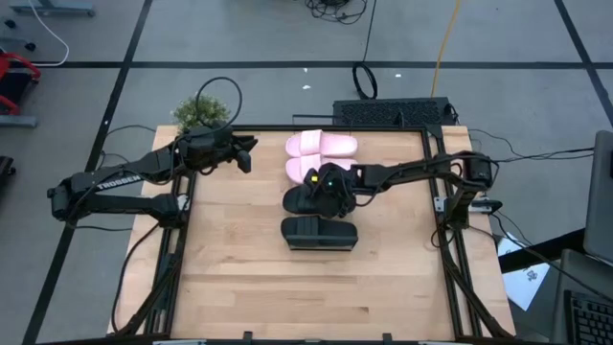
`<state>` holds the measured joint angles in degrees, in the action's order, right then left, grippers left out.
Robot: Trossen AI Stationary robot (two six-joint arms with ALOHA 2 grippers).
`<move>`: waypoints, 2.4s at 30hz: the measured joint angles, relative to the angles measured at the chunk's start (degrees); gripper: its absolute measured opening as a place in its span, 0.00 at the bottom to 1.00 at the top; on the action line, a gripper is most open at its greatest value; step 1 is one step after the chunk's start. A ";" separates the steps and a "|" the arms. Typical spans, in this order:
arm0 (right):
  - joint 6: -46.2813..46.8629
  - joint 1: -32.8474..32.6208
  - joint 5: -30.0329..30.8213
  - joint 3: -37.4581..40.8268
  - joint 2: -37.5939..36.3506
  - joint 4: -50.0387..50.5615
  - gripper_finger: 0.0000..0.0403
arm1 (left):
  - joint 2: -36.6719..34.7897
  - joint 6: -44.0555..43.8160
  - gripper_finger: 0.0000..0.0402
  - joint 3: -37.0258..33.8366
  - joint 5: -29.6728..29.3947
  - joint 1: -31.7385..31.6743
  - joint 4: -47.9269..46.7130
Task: Pick and place slides into the shelf
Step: Put the black slipper on the shelf
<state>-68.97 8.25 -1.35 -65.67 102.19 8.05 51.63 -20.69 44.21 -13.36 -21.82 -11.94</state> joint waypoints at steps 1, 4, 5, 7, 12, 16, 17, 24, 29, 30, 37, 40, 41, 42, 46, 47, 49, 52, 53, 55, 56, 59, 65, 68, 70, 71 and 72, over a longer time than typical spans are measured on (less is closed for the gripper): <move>-0.62 -0.29 0.99 0.00 -0.18 0.18 0.39 | 0.01 0.00 0.21 0.00 0.04 0.07 0.00; -1.19 -1.01 1.68 0.00 -0.75 0.58 0.40 | 0.01 0.00 0.21 0.00 0.04 0.14 0.00; -1.15 -1.18 1.85 0.00 -1.15 0.83 0.40 | 0.01 0.00 0.21 0.00 0.04 0.22 -0.02; -1.16 -1.27 2.07 0.00 -1.78 1.30 0.40 | 0.01 -0.02 0.21 0.00 0.02 0.52 0.00; -2.19 -1.25 2.05 0.04 -3.23 3.13 0.40 | 0.01 -0.03 0.21 0.00 0.04 1.42 0.00; -2.28 -1.25 1.63 0.04 -3.82 3.65 0.40 | 0.01 -0.36 0.21 0.00 0.02 2.02 0.05; -2.30 -1.25 1.56 0.04 -3.82 3.70 0.40 | 0.01 -0.39 0.21 0.00 0.02 2.12 0.05; -2.58 -1.60 1.41 0.04 -3.83 3.70 0.40 | 0.01 -0.61 0.21 0.00 -0.07 2.58 0.07; -2.65 -1.60 2.26 0.04 -3.85 3.68 0.40 | 0.01 -0.55 0.21 0.00 -0.22 2.58 0.08; -2.63 -1.62 2.77 0.04 -3.85 3.68 0.40 | 0.01 -0.40 0.21 0.00 -0.22 2.58 0.09; 1.42 -1.66 4.27 0.04 -3.87 3.39 0.40 | 0.01 -0.13 0.21 0.00 -0.24 2.58 0.10; 2.95 -1.98 4.39 0.04 -3.87 3.38 0.40 | 0.01 -0.11 0.21 0.00 -0.24 2.58 0.13; 3.57 -2.01 4.39 0.04 -3.87 3.37 0.40 | 0.01 -0.14 0.21 0.00 -0.24 2.58 0.14; 3.94 -2.01 4.38 0.04 -3.87 3.37 0.40 | 0.01 -0.20 0.21 0.00 -0.24 2.58 0.14; 4.22 -2.00 4.51 0.04 -3.90 3.37 0.40 | 0.01 -0.39 0.21 0.00 -0.24 2.58 0.15; 4.22 -2.01 4.56 0.04 -3.91 3.37 0.40 | 0.01 -0.39 0.21 0.00 -0.24 2.58 0.15; 4.39 -2.01 4.56 0.04 -3.91 3.37 0.40 | 0.01 -0.36 0.21 0.00 -0.24 2.58 0.15; 4.46 -2.01 4.88 0.04 -3.94 3.37 0.40 | 0.01 -0.17 0.21 0.00 -0.24 2.58 0.15; 4.46 -2.03 5.76 0.04 -4.21 3.50 0.40 | 0.01 -0.17 0.21 0.00 -0.24 2.58 0.15; 4.46 -2.26 7.70 0.04 -4.57 3.76 0.40 | 0.01 -0.13 0.21 0.00 -0.24 2.58 0.15; 4.47 -2.33 8.40 0.04 -4.76 3.71 0.40 | 0.01 -0.11 0.21 0.00 -0.24 2.58 0.15; 4.46 -2.77 8.82 0.04 -5.66 5.82 0.40 | 0.01 0.41 0.21 0.00 -0.26 2.58 0.16; 6.79 -4.04 8.81 0.00 -7.03 10.26 0.40 | 0.09 1.01 0.21 0.00 -0.26 2.60 0.19; 7.04 -4.42 9.11 0.00 -8.07 11.40 0.40 | 0.09 1.09 0.21 0.00 -0.28 2.59 0.23; 7.21 -4.68 9.94 0.09 -8.83 12.06 0.40 | 0.09 1.07 0.21 0.00 -0.28 2.79 0.22; 7.23 -4.70 10.40 0.09 -9.39 11.61 0.40 | 0.09 1.10 0.21 0.00 -0.31 2.80 0.22; 7.45 -4.70 10.40 0.07 -10.00 11.60 0.40 | 0.09 1.15 0.21 0.00 -0.31 2.82 0.22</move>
<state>-61.52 3.55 9.04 -65.60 92.19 19.65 51.72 -19.54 44.21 -13.67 -19.01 -11.72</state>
